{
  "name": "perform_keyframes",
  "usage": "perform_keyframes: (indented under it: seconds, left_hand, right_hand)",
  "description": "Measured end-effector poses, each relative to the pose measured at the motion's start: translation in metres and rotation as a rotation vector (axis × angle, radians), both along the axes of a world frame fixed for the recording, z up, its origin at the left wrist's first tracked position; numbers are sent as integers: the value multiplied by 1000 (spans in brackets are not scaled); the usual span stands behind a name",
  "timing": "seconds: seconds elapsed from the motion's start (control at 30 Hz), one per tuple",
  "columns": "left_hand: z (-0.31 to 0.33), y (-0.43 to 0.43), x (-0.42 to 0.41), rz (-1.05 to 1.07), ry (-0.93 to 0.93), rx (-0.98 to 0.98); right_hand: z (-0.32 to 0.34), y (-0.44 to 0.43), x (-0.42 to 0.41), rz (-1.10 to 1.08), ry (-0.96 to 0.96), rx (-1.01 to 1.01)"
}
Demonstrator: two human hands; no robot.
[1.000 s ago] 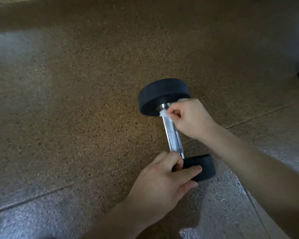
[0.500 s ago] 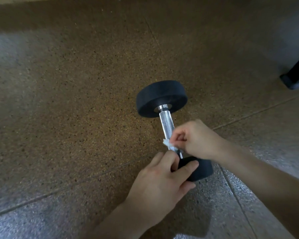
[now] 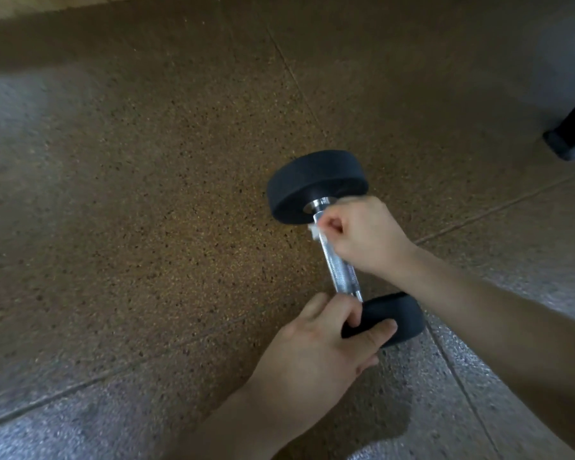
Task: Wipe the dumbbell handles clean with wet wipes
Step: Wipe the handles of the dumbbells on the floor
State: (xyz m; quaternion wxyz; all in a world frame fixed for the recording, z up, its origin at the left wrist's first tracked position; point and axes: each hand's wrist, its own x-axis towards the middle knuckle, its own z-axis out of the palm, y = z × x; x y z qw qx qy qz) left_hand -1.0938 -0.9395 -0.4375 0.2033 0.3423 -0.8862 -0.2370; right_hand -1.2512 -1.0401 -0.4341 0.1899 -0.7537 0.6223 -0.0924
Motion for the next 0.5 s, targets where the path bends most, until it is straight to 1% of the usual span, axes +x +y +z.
perform_keyframes:
  seconds: [0.07,0.1,0.2,0.27,0.3,0.37,0.43,0.5]
  left_hand:
    - [-1,0,-8,-17,9,-47]
    - [-2,0,-12,-23,2,-66]
    - [3,1,-23,-7,-35,-59]
    - [5,1,-32,-2,-57,-71]
    - [5,0,-36,-3,-52,-87]
    - [4,-2,-42,-25,-31,-93]
    - [3,-3,-44,-56,-22,-84]
    - [1,-3,-44,-68,-28,-90]
  right_hand:
    - [-1,-13,5,-20,111,-55]
    - [-1,-13,2,-31,138,-37]
    - [7,14,-20,19,160,98]
    - [14,27,-33,70,133,216]
    - [14,25,-37,88,123,232]
    - [10,7,-37,85,129,154]
    - [7,-12,-34,33,137,42]
    - [5,-15,-36,-6,85,34]
